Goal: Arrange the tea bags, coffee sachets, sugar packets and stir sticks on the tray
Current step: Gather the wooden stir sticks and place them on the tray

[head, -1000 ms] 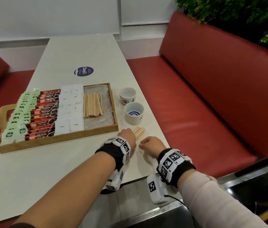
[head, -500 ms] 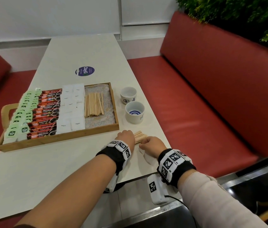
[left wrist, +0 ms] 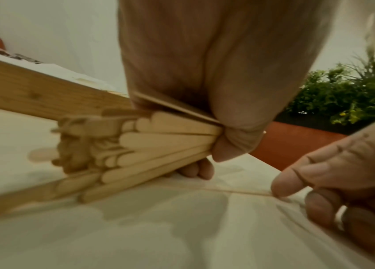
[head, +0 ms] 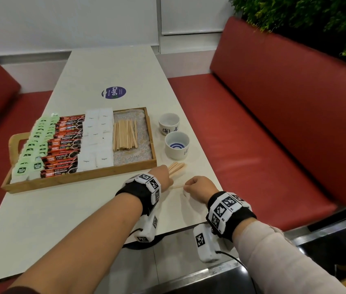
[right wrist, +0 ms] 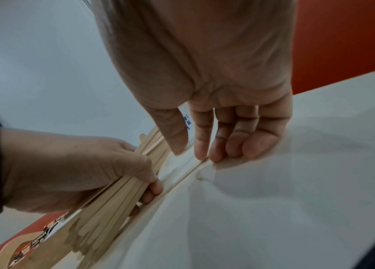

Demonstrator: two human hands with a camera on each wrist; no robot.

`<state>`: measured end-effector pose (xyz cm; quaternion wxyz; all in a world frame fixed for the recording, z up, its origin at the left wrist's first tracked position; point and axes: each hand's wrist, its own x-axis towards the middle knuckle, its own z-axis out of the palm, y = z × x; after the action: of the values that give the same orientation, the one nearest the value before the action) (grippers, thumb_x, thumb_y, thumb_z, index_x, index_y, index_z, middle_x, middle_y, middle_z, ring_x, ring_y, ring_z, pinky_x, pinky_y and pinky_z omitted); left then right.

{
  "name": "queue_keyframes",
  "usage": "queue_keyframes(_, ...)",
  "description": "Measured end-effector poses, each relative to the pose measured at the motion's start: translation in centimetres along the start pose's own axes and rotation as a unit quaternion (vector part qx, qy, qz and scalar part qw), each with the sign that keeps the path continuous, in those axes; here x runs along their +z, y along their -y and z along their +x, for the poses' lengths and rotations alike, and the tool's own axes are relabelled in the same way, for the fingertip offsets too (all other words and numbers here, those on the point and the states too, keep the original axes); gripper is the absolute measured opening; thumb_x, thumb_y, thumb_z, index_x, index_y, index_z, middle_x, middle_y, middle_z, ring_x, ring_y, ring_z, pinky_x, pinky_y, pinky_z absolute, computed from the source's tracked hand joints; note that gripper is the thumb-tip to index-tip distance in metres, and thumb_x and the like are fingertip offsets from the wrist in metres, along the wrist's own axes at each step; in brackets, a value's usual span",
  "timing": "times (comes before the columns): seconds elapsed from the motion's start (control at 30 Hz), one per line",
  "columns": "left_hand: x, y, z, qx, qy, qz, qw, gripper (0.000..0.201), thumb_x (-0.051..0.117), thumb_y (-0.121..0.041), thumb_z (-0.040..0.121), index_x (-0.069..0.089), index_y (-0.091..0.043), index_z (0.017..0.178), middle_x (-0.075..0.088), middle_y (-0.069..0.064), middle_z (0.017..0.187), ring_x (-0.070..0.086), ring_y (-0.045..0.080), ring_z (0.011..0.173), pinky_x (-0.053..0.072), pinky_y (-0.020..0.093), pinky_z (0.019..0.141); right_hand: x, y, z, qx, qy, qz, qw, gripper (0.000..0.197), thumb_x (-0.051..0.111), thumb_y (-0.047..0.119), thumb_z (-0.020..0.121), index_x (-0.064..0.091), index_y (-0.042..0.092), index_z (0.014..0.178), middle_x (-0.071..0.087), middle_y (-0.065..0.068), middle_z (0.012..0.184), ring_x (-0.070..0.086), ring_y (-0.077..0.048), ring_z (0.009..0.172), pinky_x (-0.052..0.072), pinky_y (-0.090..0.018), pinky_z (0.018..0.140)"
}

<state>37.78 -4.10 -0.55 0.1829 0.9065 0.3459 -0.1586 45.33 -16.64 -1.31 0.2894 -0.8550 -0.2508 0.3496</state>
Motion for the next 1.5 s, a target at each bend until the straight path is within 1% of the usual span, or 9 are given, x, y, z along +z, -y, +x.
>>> queue_keyframes(0.23, 0.0, 1.0, 0.0, 0.008, 0.017, -0.02, 1.0, 0.036, 0.051, -0.021, 0.094, 0.042, -0.003, 0.123, 0.057, 0.016, 0.119, 0.056, 0.03, 0.107, 0.042, 0.031, 0.077, 0.3, 0.1, 0.3, 0.004, -0.012, -0.02, 1.0, 0.01, 0.064, 0.018, 0.084, 0.059, 0.019, 0.093, 0.063, -0.003, 0.098, 0.061, -0.021, 0.094, 0.044, -0.026, 0.082)
queue_keyframes(0.43, 0.6, 1.4, 0.0, 0.048, 0.007, -0.013, 0.999, 0.044, 0.063, -0.029, 0.088, 0.047, -0.007, 0.123, 0.057, 0.013, 0.122, 0.055, 0.027, 0.11, 0.042, 0.031, 0.083, 0.5, 0.4, 0.3, 0.013, -0.043, -0.014, 0.999, 0.015, 0.065, 0.012, 0.081, 0.053, 0.021, 0.085, 0.065, -0.005, 0.099, 0.063, -0.024, 0.097, 0.045, -0.026, 0.077)
queue_keyframes(0.6, 1.0, 1.3, 0.0, 0.076, -0.011, 0.02, 0.997, 0.055, 0.069, -0.034, 0.083, 0.05, -0.009, 0.128, 0.057, 0.01, 0.127, 0.052, 0.025, 0.118, 0.041, 0.031, 0.093, 0.6, 0.3, 0.6, 0.008, -0.043, -0.008, 0.999, 0.023, 0.062, 0.013, 0.082, 0.046, 0.025, 0.072, 0.064, -0.004, 0.097, 0.056, -0.018, 0.086, 0.039, -0.024, 0.073)
queue_keyframes(0.83, 0.9, 0.8, -0.1, 0.079, -0.025, 0.041, 0.996, 0.038, 0.066, -0.03, 0.083, 0.057, -0.011, 0.115, 0.061, 0.01, 0.115, 0.057, 0.026, 0.107, 0.047, 0.033, 0.084, 0.5, 0.0, 0.7, 0.027, -0.032, 0.05, 0.998, 0.022, 0.063, 0.01, 0.081, 0.048, 0.019, 0.068, 0.052, 0.0, 0.068, 0.05, -0.023, 0.071, 0.038, -0.028, 0.062)
queue_keyframes(0.97, 0.8, 0.4, -0.2, 0.083, -0.02, 0.053, 0.995, 0.033, 0.062, -0.023, 0.085, 0.058, -0.009, 0.114, 0.061, 0.012, 0.114, 0.058, 0.028, 0.106, 0.049, 0.034, 0.083, 0.6, -0.1, 0.9, 0.029, -0.035, 0.054, 0.998, 0.021, 0.063, 0.009, 0.079, 0.048, 0.018, 0.067, 0.052, 0.0, 0.066, 0.05, -0.023, 0.07, 0.036, -0.026, 0.056)
queue_keyframes(1.13, 0.8, 0.4, -0.2, 0.083, 0.001, 0.054, 0.995, 0.032, 0.058, -0.021, 0.088, 0.056, -0.006, 0.117, 0.06, 0.013, 0.117, 0.056, 0.028, 0.108, 0.045, 0.031, 0.084, 0.6, -0.3, 0.8, 0.026, -0.036, 0.065, 0.997, 0.021, 0.063, 0.009, 0.079, 0.049, 0.017, 0.066, 0.051, 0.0, 0.063, 0.047, -0.021, 0.061, 0.036, -0.026, 0.057)
queue_keyframes(1.3, 0.9, 0.4, -0.3, 0.09, 0.021, 0.03, 0.995, 0.029, 0.054, -0.02, 0.091, 0.056, -0.005, 0.115, 0.06, 0.015, 0.117, 0.056, 0.03, 0.107, 0.043, 0.031, 0.083, 0.4, -0.3, 0.6, 0.029, -0.034, 0.093, 0.995, 0.026, 0.062, 0.008, 0.079, 0.042, 0.016, 0.065, 0.047, -0.005, 0.064, 0.039, -0.02, 0.057, 0.032, -0.031, 0.056)
queue_keyframes(1.4, 0.6, 0.3, -0.7, 0.102, 0.024, 0.007, 0.994, 0.029, 0.052, -0.023, 0.094, 0.057, -0.004, 0.116, 0.061, 0.016, 0.117, 0.056, 0.031, 0.107, 0.042, 0.031, 0.083, 0.1, 0.0, 0.1, 0.049, -0.015, 0.153, 0.987, 0.026, 0.066, 0.013, 0.078, 0.046, 0.014, 0.094, 0.061, -0.009, 0.081, 0.043, -0.017, 0.055, 0.032, -0.028, 0.05)
queue_keyframes(1.5, 0.1, 0.4, -1.1, 0.11, 0.026, -0.019, 0.993, 0.028, 0.051, -0.02, 0.094, 0.057, -0.002, 0.115, 0.061, 0.017, 0.115, 0.057, 0.032, 0.105, 0.042, 0.031, 0.081, -0.4, 1.4, -0.9, 0.023, 0.032, 0.201, 0.979, 0.065, 0.074, 0.018, 0.077, 0.033, 0.017, 0.128, 0.061, -0.008, 0.098, 0.053, -0.015, 0.065, 0.041, -0.027, 0.053)
